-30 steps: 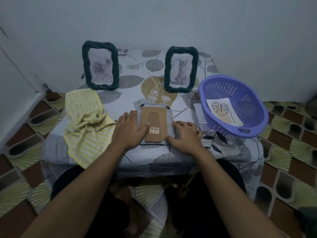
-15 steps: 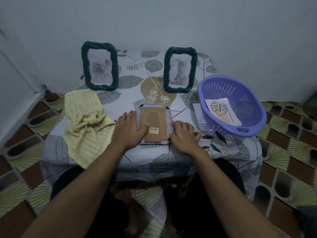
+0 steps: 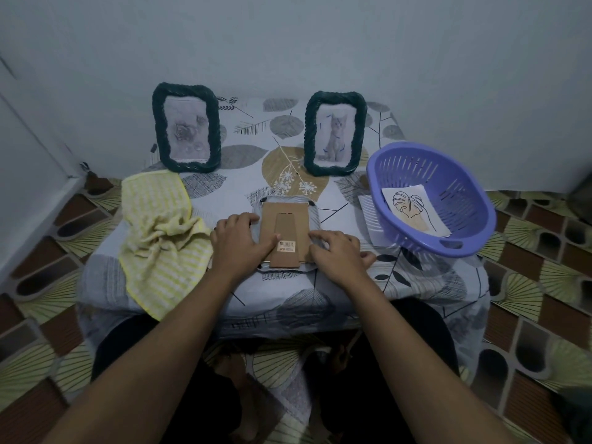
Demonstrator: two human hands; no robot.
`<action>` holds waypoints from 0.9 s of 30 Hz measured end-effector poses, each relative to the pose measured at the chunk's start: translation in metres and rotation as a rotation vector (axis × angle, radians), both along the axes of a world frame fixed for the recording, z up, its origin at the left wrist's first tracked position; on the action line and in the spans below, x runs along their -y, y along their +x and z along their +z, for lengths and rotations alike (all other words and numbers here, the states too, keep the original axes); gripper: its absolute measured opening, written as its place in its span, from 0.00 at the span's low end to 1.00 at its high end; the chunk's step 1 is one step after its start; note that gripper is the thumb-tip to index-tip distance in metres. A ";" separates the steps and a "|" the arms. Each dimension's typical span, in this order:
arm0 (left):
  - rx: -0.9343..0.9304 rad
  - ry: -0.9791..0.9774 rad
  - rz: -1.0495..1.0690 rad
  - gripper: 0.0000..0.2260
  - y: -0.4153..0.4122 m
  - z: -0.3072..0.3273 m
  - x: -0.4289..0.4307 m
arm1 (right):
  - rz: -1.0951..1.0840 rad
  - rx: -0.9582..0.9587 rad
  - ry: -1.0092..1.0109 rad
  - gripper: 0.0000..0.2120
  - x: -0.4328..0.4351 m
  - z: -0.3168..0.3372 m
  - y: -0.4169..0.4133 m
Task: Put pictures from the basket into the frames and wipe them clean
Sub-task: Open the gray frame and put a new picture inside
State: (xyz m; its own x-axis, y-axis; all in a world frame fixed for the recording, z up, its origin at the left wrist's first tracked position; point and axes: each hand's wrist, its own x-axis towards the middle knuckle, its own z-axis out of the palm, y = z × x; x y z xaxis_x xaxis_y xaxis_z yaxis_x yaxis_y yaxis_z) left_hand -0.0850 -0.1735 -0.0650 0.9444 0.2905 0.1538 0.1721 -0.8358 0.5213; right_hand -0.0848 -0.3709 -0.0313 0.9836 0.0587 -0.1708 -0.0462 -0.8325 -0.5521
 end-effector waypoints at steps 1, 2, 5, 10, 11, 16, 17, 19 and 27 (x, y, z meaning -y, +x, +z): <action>0.005 -0.009 0.019 0.27 -0.001 0.000 0.004 | -0.009 -0.006 0.006 0.21 -0.001 0.001 0.000; 0.008 -0.021 0.038 0.26 -0.001 0.001 0.007 | -0.013 -0.008 0.007 0.20 -0.002 0.002 0.000; 0.000 -0.064 0.072 0.23 -0.002 0.003 0.020 | -0.018 0.001 -0.005 0.20 -0.002 0.004 -0.001; -0.027 -0.107 0.044 0.23 0.002 0.005 0.034 | -0.072 -0.004 0.009 0.19 0.009 0.005 0.000; -0.027 -0.112 0.035 0.23 0.003 0.005 0.036 | -0.084 -0.008 0.019 0.19 0.011 0.006 0.000; -0.006 -0.100 0.011 0.24 0.004 0.001 0.038 | -0.114 -0.020 0.098 0.19 0.019 0.010 -0.001; 0.000 -0.104 0.007 0.24 0.004 0.001 0.037 | -0.115 -0.024 0.113 0.18 0.019 0.010 -0.002; 0.010 -0.107 -0.001 0.23 0.003 0.000 0.036 | -0.126 -0.027 0.150 0.18 0.019 0.011 -0.003; 0.017 -0.086 -0.018 0.22 0.001 -0.001 0.035 | -0.163 -0.023 0.227 0.14 0.018 0.014 -0.003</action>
